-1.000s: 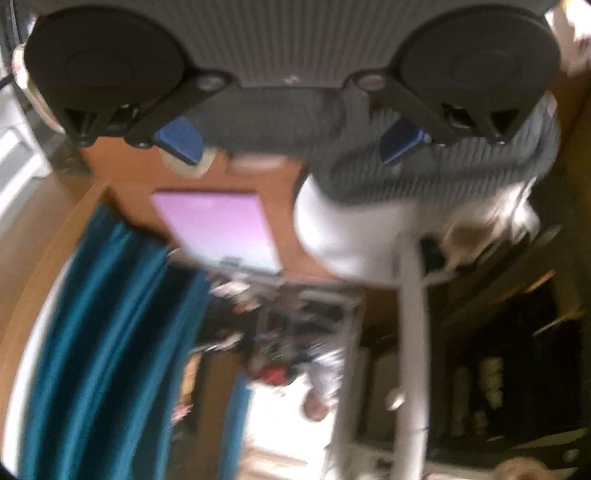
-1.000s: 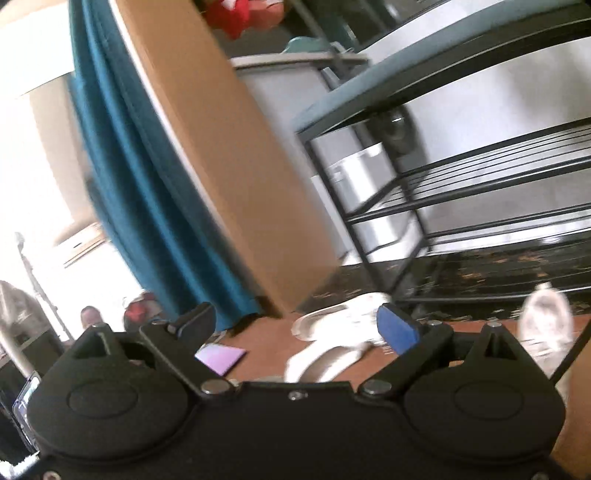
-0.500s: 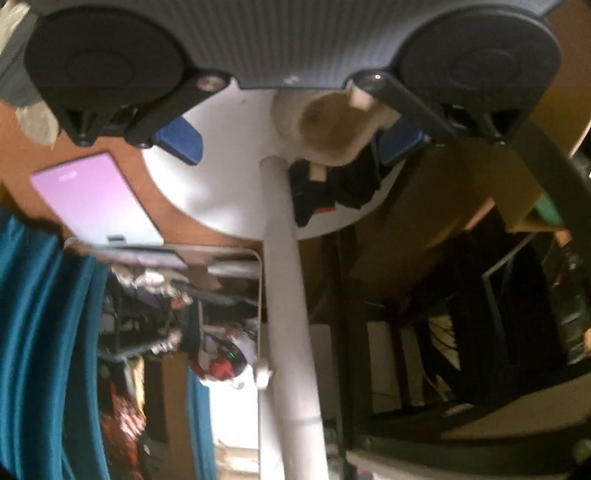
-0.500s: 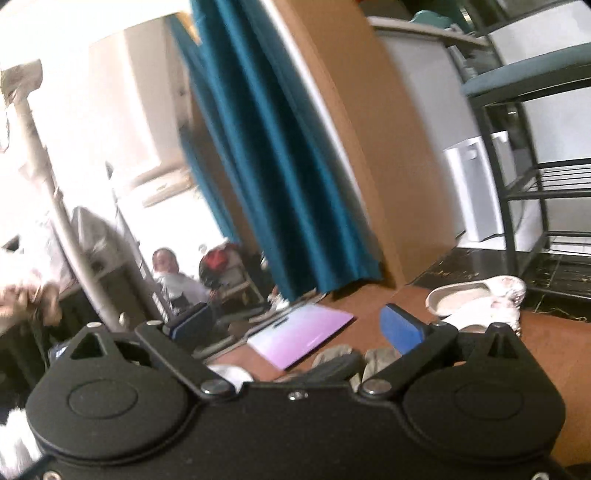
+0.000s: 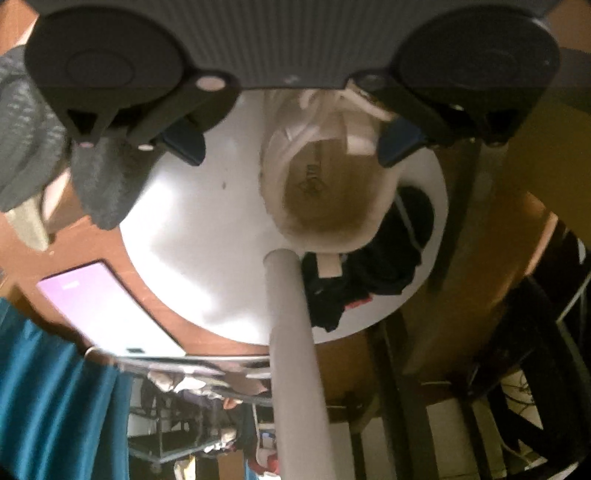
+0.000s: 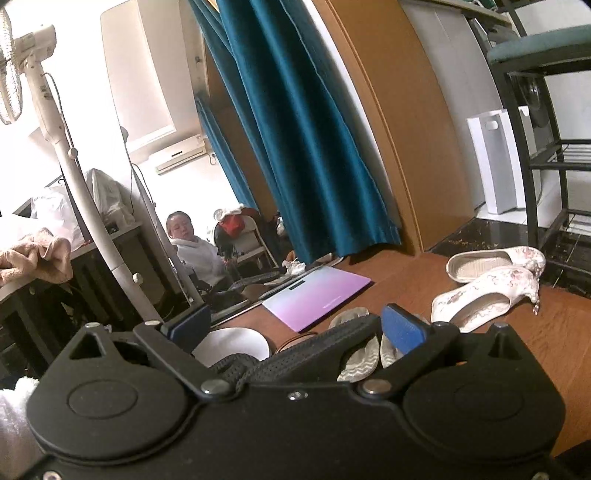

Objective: Organize scattered shoes
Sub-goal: 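Move the left tool to the beige sneaker beside the fan base, then grasp the beige sneaker by its heel collar with the left tool and lift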

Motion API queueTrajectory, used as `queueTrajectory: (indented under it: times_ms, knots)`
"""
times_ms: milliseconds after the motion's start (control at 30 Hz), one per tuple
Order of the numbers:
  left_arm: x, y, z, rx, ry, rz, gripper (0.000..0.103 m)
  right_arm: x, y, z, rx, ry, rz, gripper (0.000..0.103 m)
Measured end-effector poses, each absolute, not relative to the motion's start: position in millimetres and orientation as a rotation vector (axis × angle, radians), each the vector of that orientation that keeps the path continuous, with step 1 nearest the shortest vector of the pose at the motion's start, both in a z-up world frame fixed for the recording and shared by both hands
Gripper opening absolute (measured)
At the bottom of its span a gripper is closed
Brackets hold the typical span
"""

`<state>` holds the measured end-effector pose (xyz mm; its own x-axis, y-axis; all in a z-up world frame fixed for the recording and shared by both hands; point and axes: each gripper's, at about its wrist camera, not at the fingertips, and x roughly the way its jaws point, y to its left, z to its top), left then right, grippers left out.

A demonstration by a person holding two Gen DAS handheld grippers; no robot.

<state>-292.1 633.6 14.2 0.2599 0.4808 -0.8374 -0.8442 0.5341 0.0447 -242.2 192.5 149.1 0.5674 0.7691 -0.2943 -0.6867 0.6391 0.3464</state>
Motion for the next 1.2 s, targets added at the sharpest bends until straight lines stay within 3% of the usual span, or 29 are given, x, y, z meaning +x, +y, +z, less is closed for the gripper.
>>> queueTrajectory:
  times_ms: [300, 333, 400, 500, 700, 967, 1200]
  knots:
    - [-288.6, 643.1, 8.3, -0.477, 0.963, 0.964, 0.1, -234.6, 187.2, 139.2, 0.235, 0.487, 0.839, 0.101]
    - [-288.2, 642.3, 7.4, -0.471, 0.961, 0.965, 0.095, -234.2, 187.0, 138.5, 0.238, 0.489, 0.84, 0.101]
    - [-286.9, 640.8, 6.1, -0.463, 0.965, 0.98, 0.062, -234.0, 186.7, 137.8, 0.242, 0.489, 0.839, 0.101]
    - [-278.8, 629.7, 5.8, -0.459, 0.959, 1.018, 0.034, -232.9, 186.2, 137.1, 0.252, 0.492, 0.833, 0.101]
    - [-270.0, 607.5, 7.0, -0.419, 0.912, 1.053, 0.01, -230.1, 171.2, 137.9, 0.279, 0.482, 0.789, 0.102]
    - [-276.7, 593.5, 11.5, -0.363, 0.871, 1.107, 0.011, -223.6, 157.7, 134.9, 0.33, 0.493, 0.758, 0.102]
    - [-282.6, 576.0, 40.0, -0.268, 0.723, 1.158, 0.011, -221.0, 154.1, 137.5, 0.355, 0.482, 0.752, 0.102]
